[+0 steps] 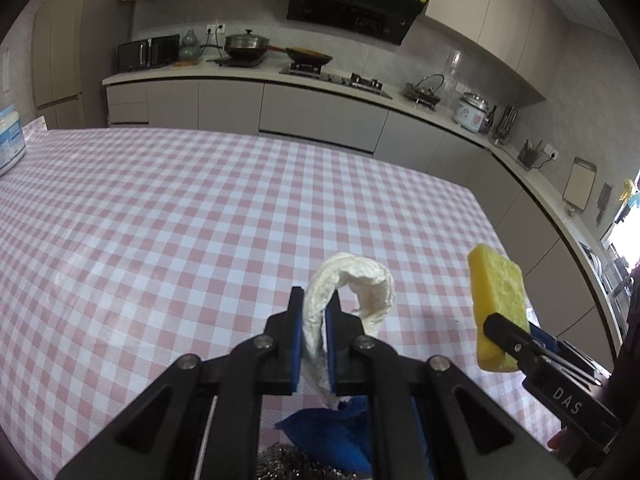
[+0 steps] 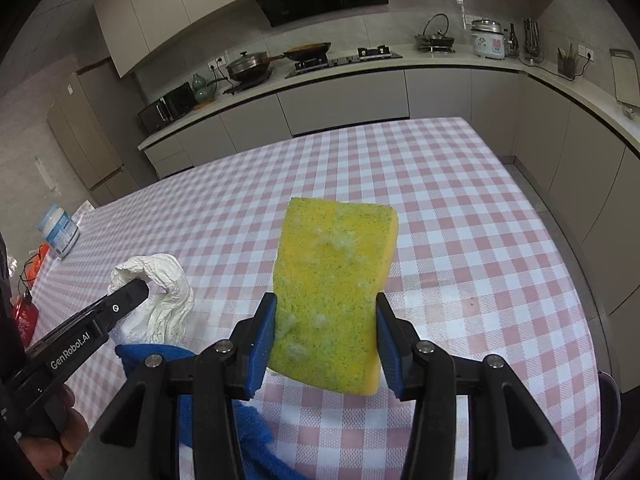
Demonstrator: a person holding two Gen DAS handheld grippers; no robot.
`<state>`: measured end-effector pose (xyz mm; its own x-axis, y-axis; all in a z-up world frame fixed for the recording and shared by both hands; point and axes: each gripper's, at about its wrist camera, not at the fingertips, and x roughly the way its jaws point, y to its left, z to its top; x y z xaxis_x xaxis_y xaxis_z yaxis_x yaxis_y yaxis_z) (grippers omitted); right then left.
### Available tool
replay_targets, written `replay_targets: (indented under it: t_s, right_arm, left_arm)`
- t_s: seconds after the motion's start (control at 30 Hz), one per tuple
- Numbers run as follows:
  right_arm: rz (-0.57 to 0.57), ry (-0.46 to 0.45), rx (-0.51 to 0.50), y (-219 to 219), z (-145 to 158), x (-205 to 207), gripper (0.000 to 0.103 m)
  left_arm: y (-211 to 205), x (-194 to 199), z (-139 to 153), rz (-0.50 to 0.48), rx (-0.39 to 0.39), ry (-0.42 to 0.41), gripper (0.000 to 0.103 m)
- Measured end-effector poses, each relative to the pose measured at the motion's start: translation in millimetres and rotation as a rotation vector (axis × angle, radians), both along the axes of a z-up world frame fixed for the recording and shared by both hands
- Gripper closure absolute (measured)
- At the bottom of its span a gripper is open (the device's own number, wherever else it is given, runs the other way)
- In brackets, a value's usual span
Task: Collect trash
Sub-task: 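Carry the tissue and sponge over the black bucket and open both tools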
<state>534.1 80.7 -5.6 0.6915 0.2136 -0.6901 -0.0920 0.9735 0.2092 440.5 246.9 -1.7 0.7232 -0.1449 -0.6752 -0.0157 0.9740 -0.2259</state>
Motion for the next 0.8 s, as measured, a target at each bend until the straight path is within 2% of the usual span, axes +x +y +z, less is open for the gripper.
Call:
replay_targets:
  t_s: [0.4,0.7,0.8]
  right_arm:
    - [-0.015,-0.048,0.023,2,22,-51,0.054]
    - [-0.001,-0.058,0.052,11,27,-55,0.054]
    - [0.004,-0.065,0.055,15,31,-55,0.054]
  left_arm:
    - [12,-26,26,-0.043,-0.024,-0.084,0.092]
    - [29,-34,53,-0.024,-0.036,-0.158,0.092]
    - [31,-35,60,-0.030,-0.018,-0.176,0.092]
